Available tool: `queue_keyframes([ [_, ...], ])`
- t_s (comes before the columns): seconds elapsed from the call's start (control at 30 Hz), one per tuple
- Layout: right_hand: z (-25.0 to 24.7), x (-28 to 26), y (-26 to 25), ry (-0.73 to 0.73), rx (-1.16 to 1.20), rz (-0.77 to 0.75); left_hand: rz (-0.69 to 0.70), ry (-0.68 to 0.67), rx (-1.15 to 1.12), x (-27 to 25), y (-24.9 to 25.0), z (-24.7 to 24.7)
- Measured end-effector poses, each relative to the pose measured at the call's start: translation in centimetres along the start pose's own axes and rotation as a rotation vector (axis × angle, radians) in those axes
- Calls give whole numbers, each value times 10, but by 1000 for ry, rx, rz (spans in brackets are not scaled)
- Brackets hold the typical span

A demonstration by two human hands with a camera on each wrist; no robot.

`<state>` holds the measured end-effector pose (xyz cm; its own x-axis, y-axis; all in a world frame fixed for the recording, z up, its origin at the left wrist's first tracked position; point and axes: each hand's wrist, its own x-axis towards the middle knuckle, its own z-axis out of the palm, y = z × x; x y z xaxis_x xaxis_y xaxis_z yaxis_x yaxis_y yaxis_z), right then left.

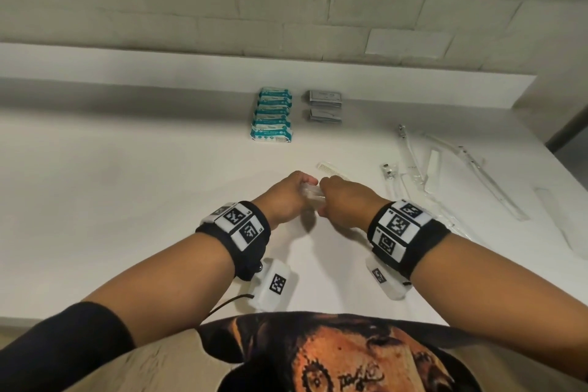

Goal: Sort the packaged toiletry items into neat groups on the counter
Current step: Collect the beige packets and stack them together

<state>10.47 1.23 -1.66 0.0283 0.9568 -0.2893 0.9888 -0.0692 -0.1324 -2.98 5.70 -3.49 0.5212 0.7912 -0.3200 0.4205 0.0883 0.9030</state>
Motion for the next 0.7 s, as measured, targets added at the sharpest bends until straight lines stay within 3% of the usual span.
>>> queue_keyframes([
  [0.13,-9,4,5,-36,100,-1,-21,32,-99,7,1,-9],
  [0.27,-28,15,14,16,591,62,-34,29,-294,14,11,-14],
  [0.4,-37,26,26,-75,983,12,-26,-28,-511,28,25,-11],
  [0.57,-44,56,40,-93,1129,36,-37,61,-449,66,41,-14],
  [0.7,-57,92,52,84,1215,202,-77,152,-384,111,55,-18],
])
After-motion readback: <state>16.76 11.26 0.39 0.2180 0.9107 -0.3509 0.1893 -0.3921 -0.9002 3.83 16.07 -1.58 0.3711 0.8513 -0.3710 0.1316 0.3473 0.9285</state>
